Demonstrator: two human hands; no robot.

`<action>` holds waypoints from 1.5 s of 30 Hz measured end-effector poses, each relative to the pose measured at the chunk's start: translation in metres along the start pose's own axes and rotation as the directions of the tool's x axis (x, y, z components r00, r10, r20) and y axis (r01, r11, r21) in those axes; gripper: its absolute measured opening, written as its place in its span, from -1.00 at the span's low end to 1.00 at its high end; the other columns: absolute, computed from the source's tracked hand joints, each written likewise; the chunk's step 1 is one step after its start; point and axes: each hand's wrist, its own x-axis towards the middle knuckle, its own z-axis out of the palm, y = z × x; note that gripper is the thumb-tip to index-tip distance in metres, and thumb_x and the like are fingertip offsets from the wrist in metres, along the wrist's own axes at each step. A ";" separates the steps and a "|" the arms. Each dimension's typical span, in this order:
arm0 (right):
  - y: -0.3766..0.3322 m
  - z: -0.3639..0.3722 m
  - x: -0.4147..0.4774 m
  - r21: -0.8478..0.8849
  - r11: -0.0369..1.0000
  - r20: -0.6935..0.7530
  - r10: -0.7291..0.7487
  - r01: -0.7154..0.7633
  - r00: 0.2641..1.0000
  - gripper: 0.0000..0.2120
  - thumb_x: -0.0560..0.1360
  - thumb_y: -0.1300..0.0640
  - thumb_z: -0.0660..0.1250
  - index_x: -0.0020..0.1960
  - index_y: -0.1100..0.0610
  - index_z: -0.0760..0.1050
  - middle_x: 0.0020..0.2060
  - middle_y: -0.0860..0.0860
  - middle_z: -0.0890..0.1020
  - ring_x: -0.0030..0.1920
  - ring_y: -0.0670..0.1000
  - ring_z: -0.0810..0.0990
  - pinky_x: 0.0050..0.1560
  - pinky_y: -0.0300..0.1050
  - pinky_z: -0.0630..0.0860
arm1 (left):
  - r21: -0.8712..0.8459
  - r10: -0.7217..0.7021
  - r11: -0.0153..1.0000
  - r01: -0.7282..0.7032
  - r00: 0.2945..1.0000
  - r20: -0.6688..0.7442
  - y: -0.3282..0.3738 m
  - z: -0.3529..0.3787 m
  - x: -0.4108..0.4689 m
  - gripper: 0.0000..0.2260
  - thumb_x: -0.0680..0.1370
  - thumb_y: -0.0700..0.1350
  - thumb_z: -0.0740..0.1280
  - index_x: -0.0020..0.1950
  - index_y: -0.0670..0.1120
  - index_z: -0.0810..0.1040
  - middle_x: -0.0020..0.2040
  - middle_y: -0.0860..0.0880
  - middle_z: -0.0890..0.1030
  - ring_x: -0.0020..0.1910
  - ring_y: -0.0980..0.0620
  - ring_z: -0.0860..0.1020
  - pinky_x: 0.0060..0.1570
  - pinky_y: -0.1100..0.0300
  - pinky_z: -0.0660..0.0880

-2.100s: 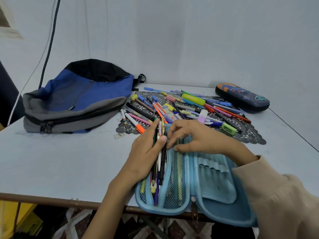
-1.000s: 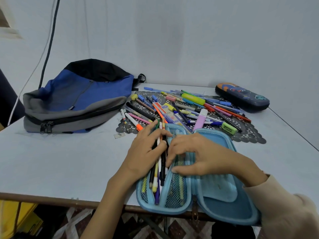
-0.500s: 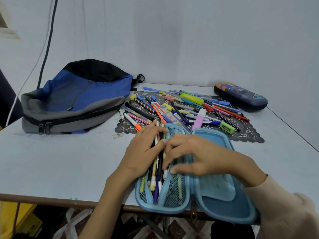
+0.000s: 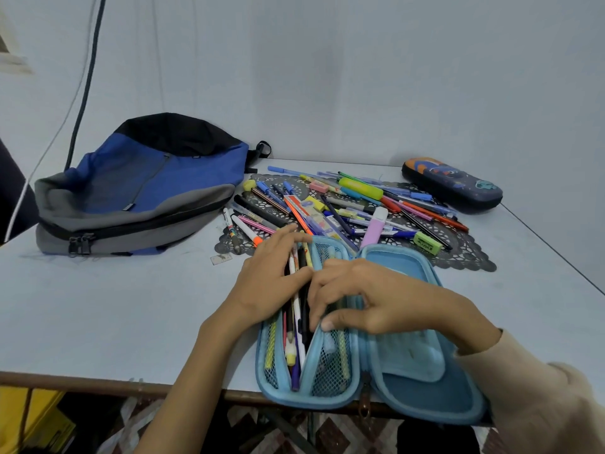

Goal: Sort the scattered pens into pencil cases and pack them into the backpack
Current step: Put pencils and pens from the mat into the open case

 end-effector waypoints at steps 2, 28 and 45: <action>0.003 0.003 -0.001 0.013 1.000 -0.040 -0.010 0.010 0.999 -0.90 0.50 0.15 0.43 -0.01 0.10 0.69 -0.08 -0.07 0.63 0.00 -0.18 0.48 0.14 -0.32 0.32 | -0.021 -0.005 1.000 0.004 0.999 -0.051 0.002 0.001 0.004 -0.36 0.31 0.32 0.09 0.36 0.14 0.38 0.50 0.10 0.25 0.49 0.07 0.18 0.45 -0.01 0.18; 0.052 -0.011 0.015 -0.389 0.915 -0.163 0.049 -0.110 0.985 -0.92 0.58 0.05 0.30 0.06 -0.03 0.51 0.07 -0.05 0.47 0.08 -0.08 0.43 -0.10 -0.19 0.26 | 0.041 -0.018 0.999 0.024 0.990 -0.138 0.007 0.003 0.025 -0.74 0.43 0.06 0.19 -0.07 -0.03 0.57 0.06 0.08 0.55 0.13 0.01 0.46 0.19 -0.04 0.38; 0.070 -0.008 0.028 -0.608 0.786 -0.340 -0.130 -0.112 0.931 -0.81 0.43 0.27 0.38 -0.01 0.05 0.56 -0.14 -0.03 0.56 -0.14 0.02 0.55 -0.43 -0.17 0.26 | -0.106 -0.047 0.994 0.028 0.983 -0.179 0.011 0.003 0.024 -0.82 0.50 -0.15 0.33 -0.30 0.05 0.55 0.01 0.10 0.58 0.10 0.05 0.54 0.11 0.11 0.44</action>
